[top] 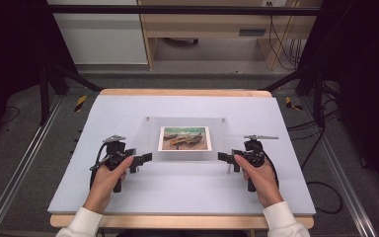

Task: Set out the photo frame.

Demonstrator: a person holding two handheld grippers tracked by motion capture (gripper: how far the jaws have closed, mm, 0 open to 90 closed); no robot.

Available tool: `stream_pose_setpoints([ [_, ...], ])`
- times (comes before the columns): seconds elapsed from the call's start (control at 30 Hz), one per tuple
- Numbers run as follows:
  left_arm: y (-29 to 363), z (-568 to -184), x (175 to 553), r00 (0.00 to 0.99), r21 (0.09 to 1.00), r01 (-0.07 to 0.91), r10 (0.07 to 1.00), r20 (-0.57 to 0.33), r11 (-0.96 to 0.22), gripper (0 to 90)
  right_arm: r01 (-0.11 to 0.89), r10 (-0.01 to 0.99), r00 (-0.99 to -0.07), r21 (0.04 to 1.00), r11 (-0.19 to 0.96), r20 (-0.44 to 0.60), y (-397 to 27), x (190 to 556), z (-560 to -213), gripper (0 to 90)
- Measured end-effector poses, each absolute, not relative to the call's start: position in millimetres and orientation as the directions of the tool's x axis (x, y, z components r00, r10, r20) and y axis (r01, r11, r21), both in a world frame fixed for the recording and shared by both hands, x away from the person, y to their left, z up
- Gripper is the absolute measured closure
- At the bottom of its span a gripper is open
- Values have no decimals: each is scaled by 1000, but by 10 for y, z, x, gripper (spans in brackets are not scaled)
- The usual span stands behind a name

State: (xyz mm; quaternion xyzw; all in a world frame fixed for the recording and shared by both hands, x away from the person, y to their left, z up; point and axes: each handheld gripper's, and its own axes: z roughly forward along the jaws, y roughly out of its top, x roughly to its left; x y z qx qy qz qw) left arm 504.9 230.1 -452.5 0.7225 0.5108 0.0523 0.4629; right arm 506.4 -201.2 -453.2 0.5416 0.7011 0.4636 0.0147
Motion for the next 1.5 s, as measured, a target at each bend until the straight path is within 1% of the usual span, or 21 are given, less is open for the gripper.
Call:
stream_pose_setpoints([
  [0.23, 2310, -4535, 5062, 481, 728, 683, 783, -394, -53, 123, 743, 774, -414, 669, -16, 479, -2017, 5074, -4535, 240],
  [0.37, 2339, -4535, 5072, 486, 727, 685, 777, -401, -53, 155, 740, 782, -414, 672, -9, 467, -2012, 5081, -4527, 247],
  [0.4, 2347, -4529, 5073, 485, 725, 687, 777, -402, -54, 164, 742, 781, -413, 670, -9, 468, -2017, 5084, -4522, 261],
  [0.47, 2340, -4525, 5074, 484, 724, 687, 779, -400, -55, 164, 742, 782, -411, 670, -11, 469, -2025, 5086, -4521, 267],
  [0.63, 2329, -4517, 5122, 491, 734, 676, 781, -386, -62, 172, 732, 792, -410, 681, -10, 452, -2019, 5129, -4514, 267],
  [0.67, 2314, -4509, 5145, 490, 747, 662, 792, -365, -65, 172, 726, 796, -411, 688, -9, 444, -2003, 5168, -4505, 267],
  [0.7, 2314, -4509, 5145, 490, 747, 662, 792, -365, -65, 173, 726, 796, -411, 688, -9, 444, -2003, 5168, -4505, 267],
  [0.8, 2310, -4516, 5169, 489, 761, 646, 798, -352, -59, 183, 701, 802, -428, 713, 3, 417, -1988, 5212, -4498, 267],
  [1.03, 2306, -4515, 5127, 495, 777, 626, 804, -331, -66, 191, 676, 803, -450, 737, 20, 392, -1989, 5180, -4505, 267],
  [1.07, 2305, -4513, 5111, 487, 779, 624, 808, -330, -58, 213, 669, 807, -448, 743, 17, 384, -1981, 5146, -4504, 269],
  [1.23, 2294, -4485, 5053, 496, 792, 605, 817, -294, -82, 230, 645, 814, -465, 763, 43, 348, -1972, 5094, -4490, 271],
  [1.27, 2317, -4475, 5034, 508, 795, 599, 814, -281, -99, 245, 641, 818, -466, 766, 49, 338, -1962, 5063, -4475, 276],
  [1.5, 2345, -4458, 4952, 507, 808, 581, 819, -269, -94, 336, 607, 822, -492, 790, 87, 287, -1977, 4965, -4447, 320],
])
